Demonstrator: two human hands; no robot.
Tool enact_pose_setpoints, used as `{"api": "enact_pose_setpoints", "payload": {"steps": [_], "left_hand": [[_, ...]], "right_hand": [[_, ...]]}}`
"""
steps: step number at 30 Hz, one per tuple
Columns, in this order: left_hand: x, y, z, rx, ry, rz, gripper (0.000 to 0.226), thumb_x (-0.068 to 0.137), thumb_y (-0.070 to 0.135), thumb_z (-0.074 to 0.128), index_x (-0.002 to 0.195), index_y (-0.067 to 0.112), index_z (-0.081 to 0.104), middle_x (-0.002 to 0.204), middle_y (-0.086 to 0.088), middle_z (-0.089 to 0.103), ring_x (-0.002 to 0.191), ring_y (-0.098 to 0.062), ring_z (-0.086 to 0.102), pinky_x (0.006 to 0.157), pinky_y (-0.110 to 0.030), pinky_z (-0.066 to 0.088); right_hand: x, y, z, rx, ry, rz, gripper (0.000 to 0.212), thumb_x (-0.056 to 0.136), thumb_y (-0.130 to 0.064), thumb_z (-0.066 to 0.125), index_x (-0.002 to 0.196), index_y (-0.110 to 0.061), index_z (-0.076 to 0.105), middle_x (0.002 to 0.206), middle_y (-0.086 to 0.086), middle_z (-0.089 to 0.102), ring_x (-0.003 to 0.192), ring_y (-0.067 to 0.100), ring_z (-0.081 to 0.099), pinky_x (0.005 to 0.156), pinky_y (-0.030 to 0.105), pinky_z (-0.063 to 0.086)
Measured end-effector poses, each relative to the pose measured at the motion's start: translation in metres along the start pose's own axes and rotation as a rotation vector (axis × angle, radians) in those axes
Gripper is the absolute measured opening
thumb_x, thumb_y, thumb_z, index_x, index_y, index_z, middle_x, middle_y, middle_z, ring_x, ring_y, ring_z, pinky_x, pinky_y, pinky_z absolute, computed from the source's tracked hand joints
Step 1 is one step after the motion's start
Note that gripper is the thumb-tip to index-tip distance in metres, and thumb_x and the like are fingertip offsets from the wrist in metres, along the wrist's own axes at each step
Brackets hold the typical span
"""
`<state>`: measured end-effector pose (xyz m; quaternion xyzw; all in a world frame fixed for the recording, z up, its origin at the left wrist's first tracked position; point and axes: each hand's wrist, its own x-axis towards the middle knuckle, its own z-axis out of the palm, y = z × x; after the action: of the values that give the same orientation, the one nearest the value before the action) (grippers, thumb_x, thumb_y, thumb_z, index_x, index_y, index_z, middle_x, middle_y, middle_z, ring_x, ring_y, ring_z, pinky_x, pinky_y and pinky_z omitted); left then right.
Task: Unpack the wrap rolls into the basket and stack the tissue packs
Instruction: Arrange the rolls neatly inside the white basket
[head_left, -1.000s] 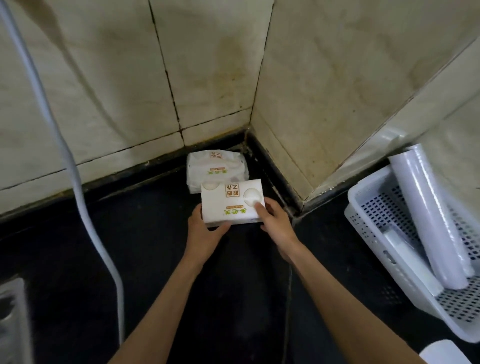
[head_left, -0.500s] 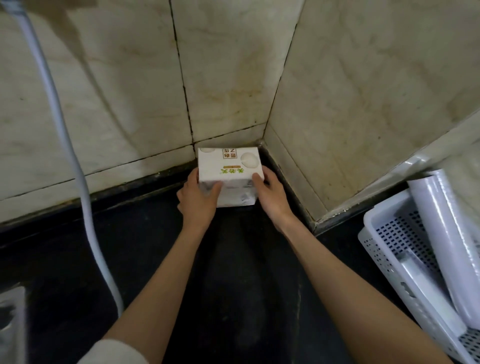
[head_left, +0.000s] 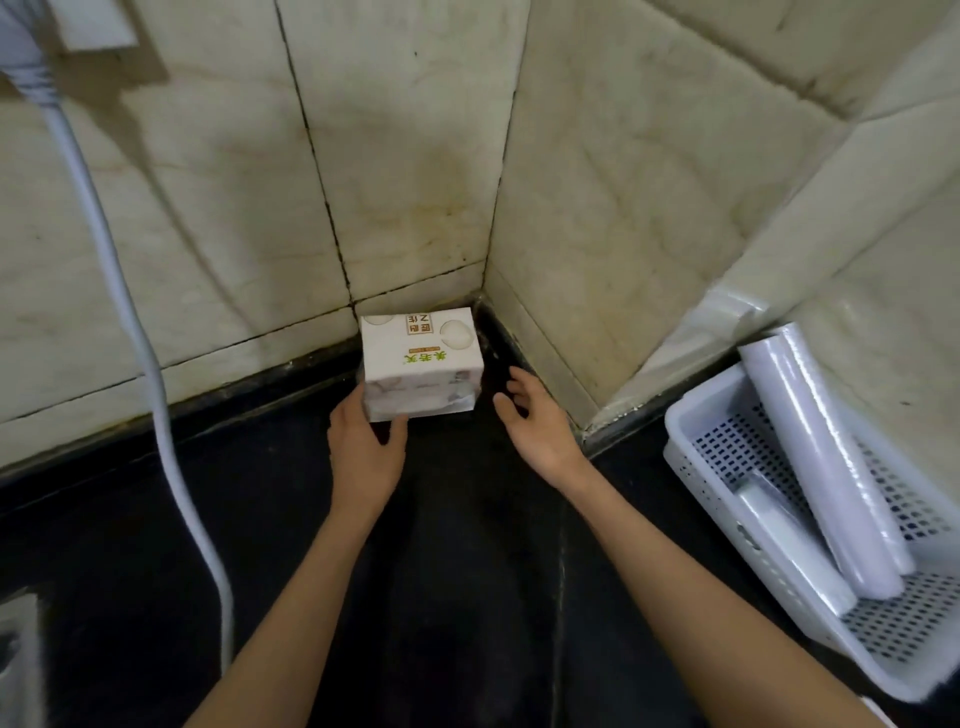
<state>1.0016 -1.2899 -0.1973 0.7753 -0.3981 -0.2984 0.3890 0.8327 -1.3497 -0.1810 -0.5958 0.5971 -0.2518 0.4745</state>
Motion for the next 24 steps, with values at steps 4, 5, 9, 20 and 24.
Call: {"api": "enact_pose_setpoints", "payload": {"steps": [4, 5, 9, 20, 24], "left_hand": [[-0.048, 0.007, 0.003, 0.046, -0.045, 0.1, 0.052, 0.09, 0.022, 0.055, 0.138, 0.017, 0.033, 0.143, -0.011, 0.037, 0.132, -0.023, 0.034, 0.105, -0.032, 0.028], [-0.059, 0.01, 0.005, 0.068, -0.076, 0.148, 0.05, 0.09, 0.022, 0.054, 0.136, 0.016, 0.036, 0.141, -0.011, 0.039, 0.13, -0.023, 0.036, 0.104, -0.032, 0.028], [-0.1, 0.02, 0.023, 0.177, -0.246, 0.352, 0.042, 0.09, 0.02, 0.054, 0.13, 0.016, 0.044, 0.133, -0.008, 0.048, 0.124, -0.021, 0.042, 0.103, -0.031, 0.032], [-0.164, 0.099, 0.14, 0.346, -0.514, 0.824, 0.043, 0.092, 0.022, 0.051, 0.133, 0.015, 0.044, 0.137, -0.006, 0.045, 0.129, -0.017, 0.037, 0.108, -0.03, 0.03], [-0.164, 0.133, 0.185, 0.37, -0.561, 0.924, 0.042, 0.091, 0.016, 0.052, 0.133, 0.01, 0.045, 0.137, -0.013, 0.045, 0.127, -0.023, 0.039, 0.108, -0.032, 0.03]], "right_hand": [[-0.055, 0.012, -0.027, -0.048, 0.056, -0.037, 0.048, 0.093, -0.024, 0.05, 0.138, -0.018, 0.036, 0.133, 0.008, 0.051, 0.122, 0.019, 0.049, 0.103, 0.031, 0.038], [-0.07, 0.016, -0.034, -0.049, 0.065, -0.037, 0.047, 0.093, -0.024, 0.051, 0.137, -0.018, 0.038, 0.131, 0.007, 0.052, 0.12, 0.018, 0.05, 0.103, 0.031, 0.039], [-0.122, 0.036, -0.068, -0.116, 0.1, -0.036, 0.048, 0.091, -0.025, 0.052, 0.137, -0.021, 0.038, 0.127, 0.003, 0.054, 0.118, 0.014, 0.05, 0.102, 0.028, 0.038], [-0.189, 0.098, -0.212, -0.25, 0.372, 0.011, 0.044, 0.094, -0.029, 0.047, 0.135, -0.018, 0.039, 0.129, 0.003, 0.053, 0.119, 0.018, 0.05, 0.095, 0.022, 0.033], [-0.176, 0.12, -0.266, -0.333, 0.386, 0.085, 0.046, 0.094, -0.028, 0.046, 0.137, -0.016, 0.036, 0.135, 0.008, 0.05, 0.121, 0.022, 0.049, 0.094, 0.027, 0.035]]}}
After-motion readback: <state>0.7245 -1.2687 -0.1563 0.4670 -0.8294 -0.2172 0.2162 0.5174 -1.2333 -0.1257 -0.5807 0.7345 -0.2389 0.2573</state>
